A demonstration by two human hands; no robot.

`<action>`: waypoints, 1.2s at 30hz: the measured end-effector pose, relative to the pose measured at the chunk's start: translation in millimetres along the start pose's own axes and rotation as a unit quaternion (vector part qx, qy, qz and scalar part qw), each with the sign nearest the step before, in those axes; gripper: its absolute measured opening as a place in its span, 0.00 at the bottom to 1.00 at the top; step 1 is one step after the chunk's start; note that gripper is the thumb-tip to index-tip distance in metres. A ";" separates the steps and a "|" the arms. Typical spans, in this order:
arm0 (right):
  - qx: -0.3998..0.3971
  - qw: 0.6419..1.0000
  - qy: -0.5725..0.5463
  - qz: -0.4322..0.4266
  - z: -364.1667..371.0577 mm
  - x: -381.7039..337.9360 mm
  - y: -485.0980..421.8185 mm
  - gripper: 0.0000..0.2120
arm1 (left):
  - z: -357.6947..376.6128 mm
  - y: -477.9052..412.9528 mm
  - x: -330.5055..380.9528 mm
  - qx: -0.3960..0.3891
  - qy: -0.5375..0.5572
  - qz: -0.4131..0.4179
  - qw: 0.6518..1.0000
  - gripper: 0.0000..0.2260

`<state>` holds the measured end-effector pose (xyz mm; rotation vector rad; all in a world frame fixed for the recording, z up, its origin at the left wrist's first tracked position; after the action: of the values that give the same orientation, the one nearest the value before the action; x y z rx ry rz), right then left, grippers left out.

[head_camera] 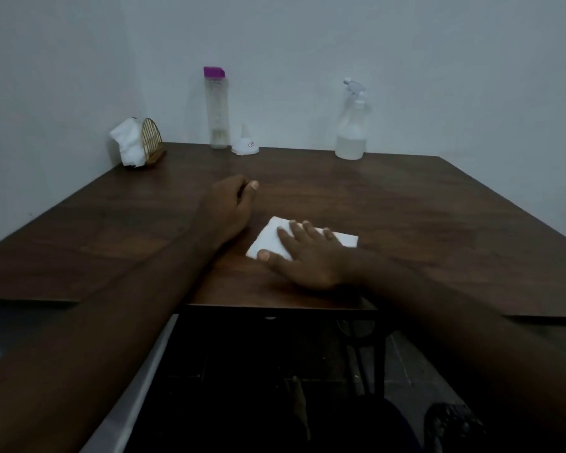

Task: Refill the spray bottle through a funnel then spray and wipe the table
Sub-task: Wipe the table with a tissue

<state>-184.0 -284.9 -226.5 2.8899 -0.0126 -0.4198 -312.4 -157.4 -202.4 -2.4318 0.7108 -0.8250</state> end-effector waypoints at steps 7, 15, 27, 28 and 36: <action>0.010 0.998 0.019 0.052 -7.9 57.5 50.9 0.38 | -3.6 2.0 1.6 -0.007 0.017 0.009 1.000 0.18; 0.026 0.997 -0.008 0.067 1.8 30.1 45.7 0.44 | -1.2 0.7 5.2 -0.011 0.033 0.029 0.999 0.18; 0.056 0.986 -0.004 0.159 -11.2 90.3 76.3 0.39 | -1.7 3.6 5.5 -0.012 0.051 0.033 0.998 0.25; 0.061 0.985 -0.011 0.163 -6.9 87.4 86.5 0.41 | -0.7 3.4 5.8 -0.016 0.052 0.029 0.998 0.26; 0.021 0.999 -0.021 -0.044 28.4 -38.4 58.3 0.36 | -4.9 9.5 11.0 -0.008 0.069 0.043 0.997 0.26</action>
<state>-227.5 -346.4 -229.5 2.9303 0.1004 -0.5024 -311.1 -172.4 -199.9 -2.3581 0.8701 -0.9619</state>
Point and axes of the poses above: each hand's wrist, its own y-axis away from the middle knuckle, its own z-axis out of the palm, x = y × z, the point moved 4 cm from there along -y, towards the middle knuckle, and after that the axes turned 9 degrees about -y, right-handed, at the moved point
